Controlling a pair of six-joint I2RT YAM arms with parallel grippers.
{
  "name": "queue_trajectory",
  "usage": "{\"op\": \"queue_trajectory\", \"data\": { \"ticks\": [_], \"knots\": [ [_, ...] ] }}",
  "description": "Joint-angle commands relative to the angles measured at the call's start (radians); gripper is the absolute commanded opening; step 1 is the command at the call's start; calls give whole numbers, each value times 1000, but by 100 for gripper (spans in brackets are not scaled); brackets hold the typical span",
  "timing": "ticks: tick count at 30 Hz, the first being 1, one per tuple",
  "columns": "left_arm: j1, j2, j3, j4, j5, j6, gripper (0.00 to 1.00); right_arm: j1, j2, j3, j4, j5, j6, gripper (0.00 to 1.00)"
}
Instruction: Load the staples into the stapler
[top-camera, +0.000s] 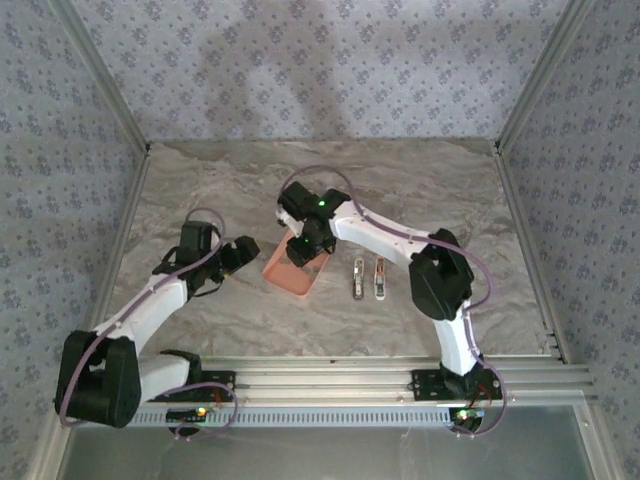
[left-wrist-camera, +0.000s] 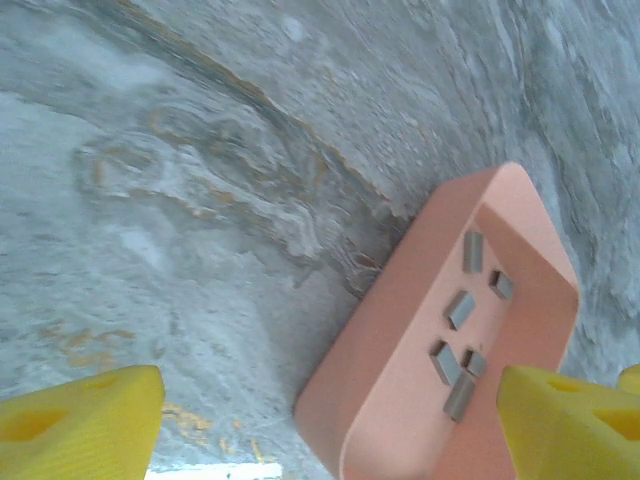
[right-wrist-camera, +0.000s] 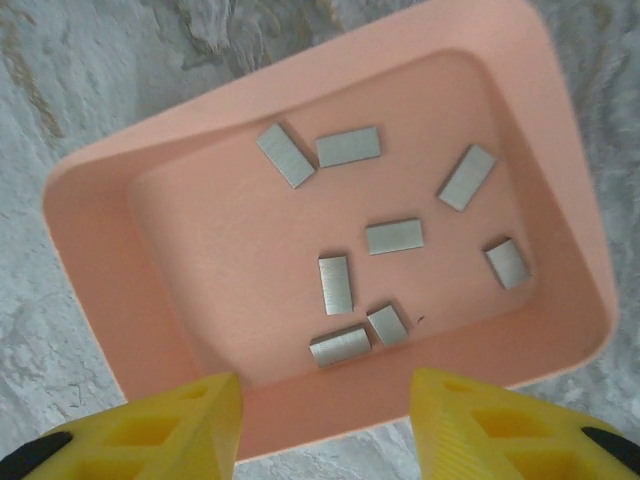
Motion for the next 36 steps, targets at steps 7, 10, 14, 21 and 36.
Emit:
{"op": "queue_trajectory", "data": {
  "ticks": [7, 10, 14, 21, 36],
  "knots": [
    [30, -125, -78, -52, -154, -69, 87, 13, 188, 174, -152, 40, -18, 46],
    [31, -134, -81, -61, -159, -65, 87, 18, 227, 198, -168, 22, -10, 44],
    [33, -139, -81, -66, -163, -59, 87, 18, 262, 219, -172, 18, 12, 43],
    [34, -142, -81, -69, -163, -52, 87, 18, 299, 238, -158, 6, 36, 38],
    [34, -147, -81, -63, -160, -53, 87, 15, 333, 231, -122, 23, 67, 33]
  ]
}}
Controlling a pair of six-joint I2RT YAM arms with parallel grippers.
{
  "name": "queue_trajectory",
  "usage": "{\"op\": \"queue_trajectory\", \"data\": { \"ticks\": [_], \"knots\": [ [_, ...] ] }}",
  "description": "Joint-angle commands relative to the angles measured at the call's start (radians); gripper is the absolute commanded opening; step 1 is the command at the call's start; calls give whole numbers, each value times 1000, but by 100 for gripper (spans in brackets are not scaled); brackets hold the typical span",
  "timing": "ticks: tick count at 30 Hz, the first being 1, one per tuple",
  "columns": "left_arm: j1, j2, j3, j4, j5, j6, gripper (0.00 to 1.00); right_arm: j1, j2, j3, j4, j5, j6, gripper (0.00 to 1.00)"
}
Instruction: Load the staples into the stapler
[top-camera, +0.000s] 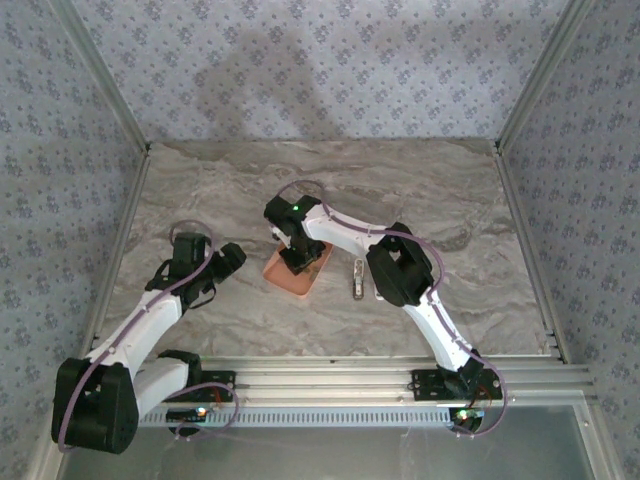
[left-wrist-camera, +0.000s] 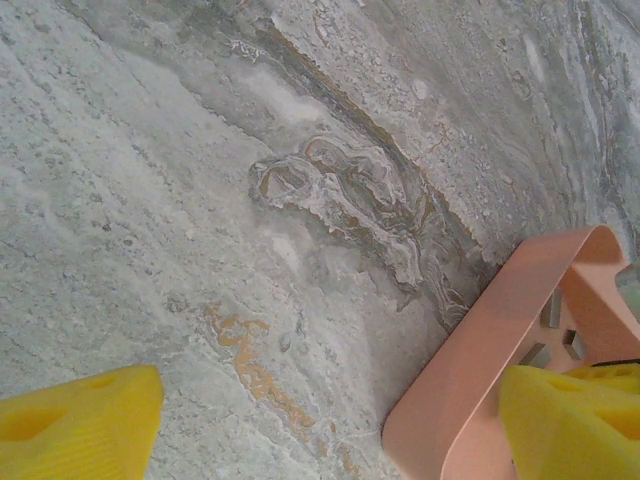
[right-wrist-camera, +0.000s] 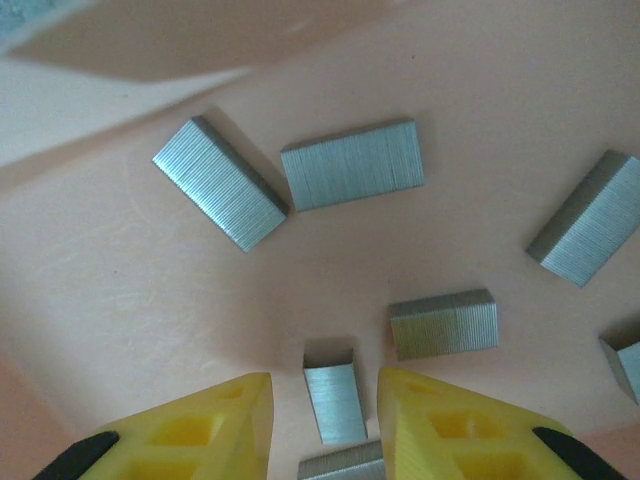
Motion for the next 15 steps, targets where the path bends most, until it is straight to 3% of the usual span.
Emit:
{"op": "queue_trajectory", "data": {
  "ticks": [1, 15],
  "knots": [
    [9, -21, -5, -13, -8, -1, 87, 3, 39, 22, -2, 11, 29, 32],
    [8, -24, -19, 12, -4, 6, 87, 10, 37, -72, 93, 75, 103, 19]
  ]
}}
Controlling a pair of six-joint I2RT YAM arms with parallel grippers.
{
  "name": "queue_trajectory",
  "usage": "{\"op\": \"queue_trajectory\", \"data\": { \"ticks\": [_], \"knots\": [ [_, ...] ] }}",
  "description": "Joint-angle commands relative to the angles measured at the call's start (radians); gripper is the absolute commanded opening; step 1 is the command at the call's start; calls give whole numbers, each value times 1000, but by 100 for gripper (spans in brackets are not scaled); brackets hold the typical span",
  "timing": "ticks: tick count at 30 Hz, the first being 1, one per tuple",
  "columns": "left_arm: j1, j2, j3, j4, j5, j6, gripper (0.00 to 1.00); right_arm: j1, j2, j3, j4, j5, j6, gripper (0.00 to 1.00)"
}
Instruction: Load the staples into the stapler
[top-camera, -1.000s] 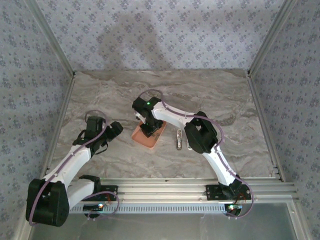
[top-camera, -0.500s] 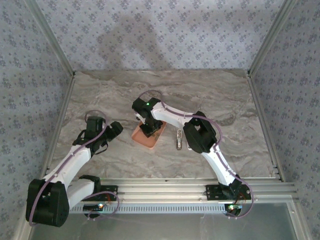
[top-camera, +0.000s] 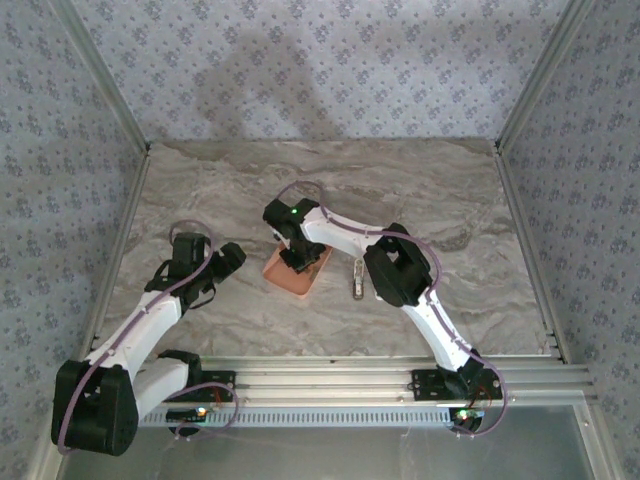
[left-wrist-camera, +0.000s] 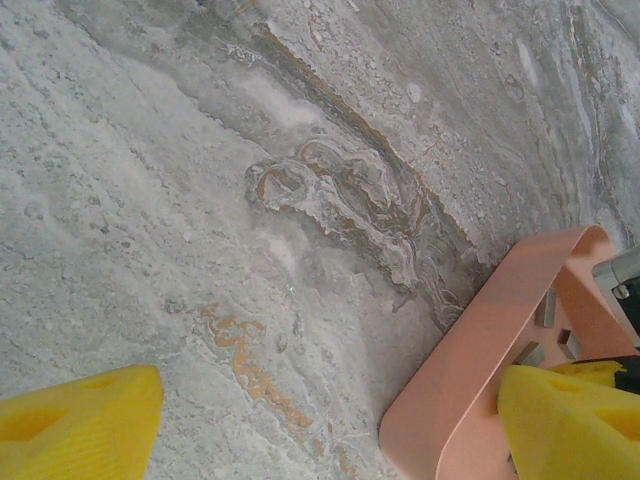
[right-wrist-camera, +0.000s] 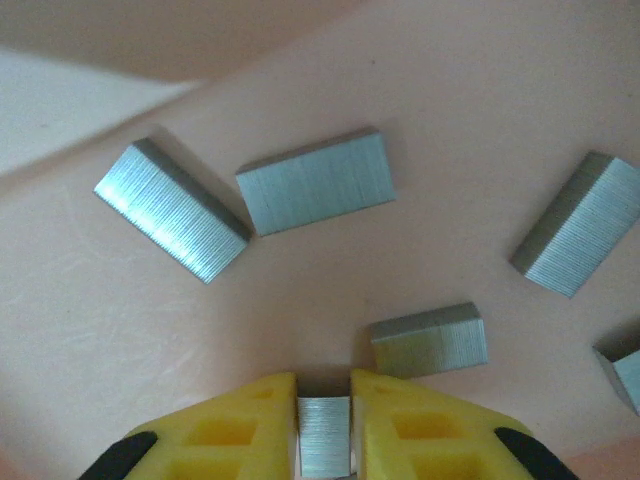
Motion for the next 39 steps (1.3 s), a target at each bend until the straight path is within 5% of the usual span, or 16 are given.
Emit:
{"op": "queue_trajectory", "data": {
  "ticks": [1, 17, 21, 32, 39],
  "knots": [
    [10, -16, -18, 19, -3, 7, 87, 4, 19, -65, 78, 22, 50, 19],
    [-22, -41, -113, 341, 90, 99, 96, 27, -379, -419, 475, 124, 174, 18],
    [-92, -53, -127, 367, 48, 260, 95, 35, -530, -607, 630, 173, 199, 18],
    [-317, -57, -169, 485, -101, 371, 95, 82, -859, -972, 724, 369, 299, 18],
    [-377, 33, -125, 543, -66, 470, 95, 96, -964, -1095, 712, 418, 421, 18]
  ]
}}
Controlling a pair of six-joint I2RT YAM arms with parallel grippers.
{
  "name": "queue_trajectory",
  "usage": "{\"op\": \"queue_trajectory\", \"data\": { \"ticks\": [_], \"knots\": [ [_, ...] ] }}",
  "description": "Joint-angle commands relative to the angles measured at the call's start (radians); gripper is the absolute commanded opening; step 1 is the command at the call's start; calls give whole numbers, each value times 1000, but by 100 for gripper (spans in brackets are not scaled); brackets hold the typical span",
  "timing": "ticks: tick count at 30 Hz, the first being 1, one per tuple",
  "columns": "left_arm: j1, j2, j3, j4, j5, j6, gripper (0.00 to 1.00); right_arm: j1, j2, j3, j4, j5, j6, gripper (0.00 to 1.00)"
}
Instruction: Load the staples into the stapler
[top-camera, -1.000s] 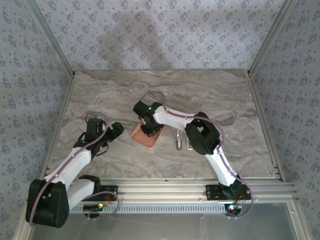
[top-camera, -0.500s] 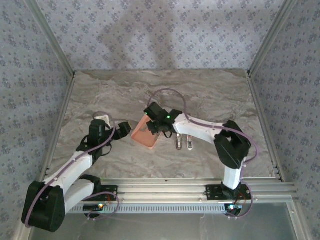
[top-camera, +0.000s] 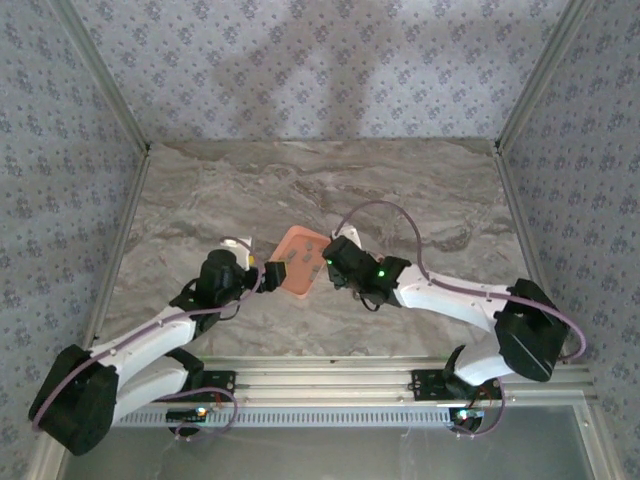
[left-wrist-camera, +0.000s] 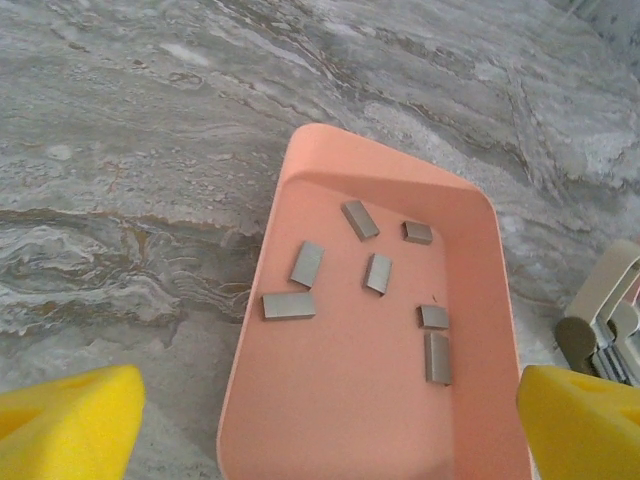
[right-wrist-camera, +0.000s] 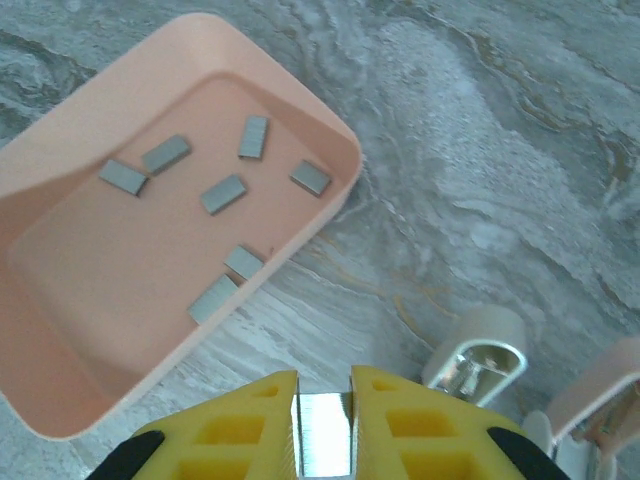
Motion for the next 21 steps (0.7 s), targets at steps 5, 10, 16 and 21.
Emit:
{"op": "queue_trajectory", "data": {
  "ticks": [5, 10, 16, 21],
  "knots": [
    [-37, 78, 63, 86, -34, 98, 96, 10, -36, -71, -29, 73, 179, 18],
    [-37, 126, 72, 117, -42, 104, 96, 21, -67, -132, -32, 106, 252, 18],
    [-41, 198, 96, 148, -36, 115, 96, 16, -56, -146, -68, 106, 273, 19],
    [-43, 236, 102, 173, -31, 98, 96, -6, -24, -159, -37, 69, 270, 19]
  ]
}}
